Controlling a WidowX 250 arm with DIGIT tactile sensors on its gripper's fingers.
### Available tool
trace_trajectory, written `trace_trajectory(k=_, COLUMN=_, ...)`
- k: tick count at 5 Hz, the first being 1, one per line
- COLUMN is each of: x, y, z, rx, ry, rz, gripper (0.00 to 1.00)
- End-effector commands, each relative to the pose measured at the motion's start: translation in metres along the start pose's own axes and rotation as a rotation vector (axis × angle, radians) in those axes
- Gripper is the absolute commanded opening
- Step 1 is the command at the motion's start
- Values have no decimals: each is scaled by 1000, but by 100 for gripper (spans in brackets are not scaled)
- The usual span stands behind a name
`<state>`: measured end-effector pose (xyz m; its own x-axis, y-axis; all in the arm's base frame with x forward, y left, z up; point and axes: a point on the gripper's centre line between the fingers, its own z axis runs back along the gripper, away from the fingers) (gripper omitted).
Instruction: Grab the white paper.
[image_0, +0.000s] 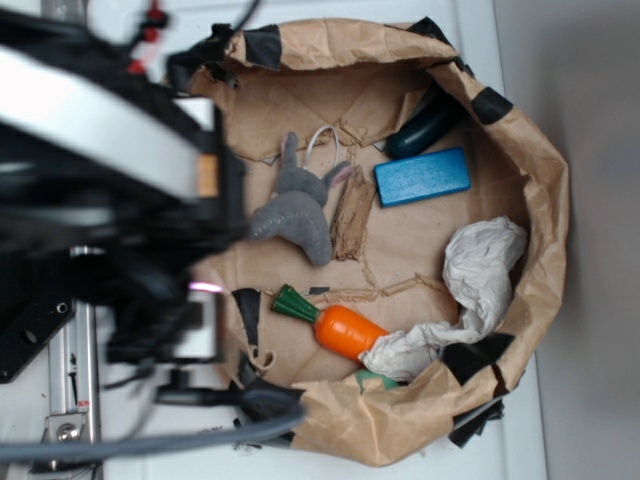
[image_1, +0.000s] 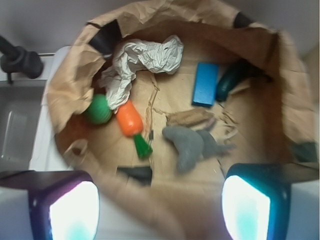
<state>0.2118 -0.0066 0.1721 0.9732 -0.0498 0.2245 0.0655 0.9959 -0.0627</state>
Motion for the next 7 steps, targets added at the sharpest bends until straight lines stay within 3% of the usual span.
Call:
trace_trajectory(k=1, x=54, y=-12, z=-39, rx=-1, ry=-45, rz=156, gripper=100)
trace_trajectory(k=2, x=66, y=-3, z=-49, rx=-24, ry=-39, rz=282, gripper=100)
trace_trajectory(k=5, x=66, y=-3, z=-49, rx=-24, ry=-39, rz=282, gripper=100)
trace_trajectory(k=6, x=47, y=11, z=-64, rx=-89, ry=-157, rz=177, gripper=100)
trace_trajectory(k=7, x=56, y=25, z=-77, rx=-81, ry=-265, rz=146, gripper=100)
